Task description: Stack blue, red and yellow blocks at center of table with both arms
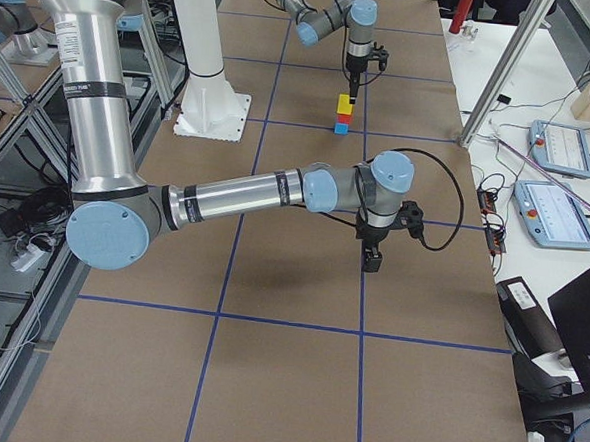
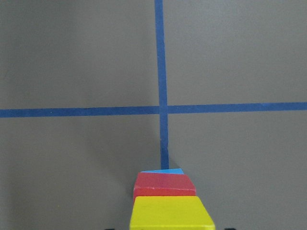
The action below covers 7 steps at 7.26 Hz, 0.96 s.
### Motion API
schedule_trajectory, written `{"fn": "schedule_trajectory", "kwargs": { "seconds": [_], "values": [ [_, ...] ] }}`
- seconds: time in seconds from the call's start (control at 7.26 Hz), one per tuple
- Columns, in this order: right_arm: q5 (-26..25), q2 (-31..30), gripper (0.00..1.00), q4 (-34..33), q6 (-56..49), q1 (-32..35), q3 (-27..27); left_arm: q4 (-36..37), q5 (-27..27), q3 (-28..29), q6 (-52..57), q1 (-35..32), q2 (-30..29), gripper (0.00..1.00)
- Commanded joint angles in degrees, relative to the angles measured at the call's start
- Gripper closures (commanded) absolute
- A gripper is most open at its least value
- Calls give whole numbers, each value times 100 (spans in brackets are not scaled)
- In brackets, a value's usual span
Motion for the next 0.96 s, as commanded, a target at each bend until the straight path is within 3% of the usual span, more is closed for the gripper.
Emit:
{"fn": "schedule_trajectory", "kwargs": {
  "seconds": [0.0,0.14,0.28,0.55,0.83],
  "values": [
    [-7,-12,0,0,-18,0,0,33,-384,-1523,1023,-598,1398,1],
    [2,-38,0,0,-44,8,9,25,-672,-2211,1691,-1010,2259,1],
    [10,-187,0,9,-88,26,78,33,-1075,-2522,2585,-1536,2903,1],
    [167,-625,0,9,-708,506,149,42,-1667,-2508,4518,-2757,3820,1],
    [353,-1126,0,9,-1438,1157,167,-19,-2019,-2482,5691,-3717,4690,1]
  ]
}}
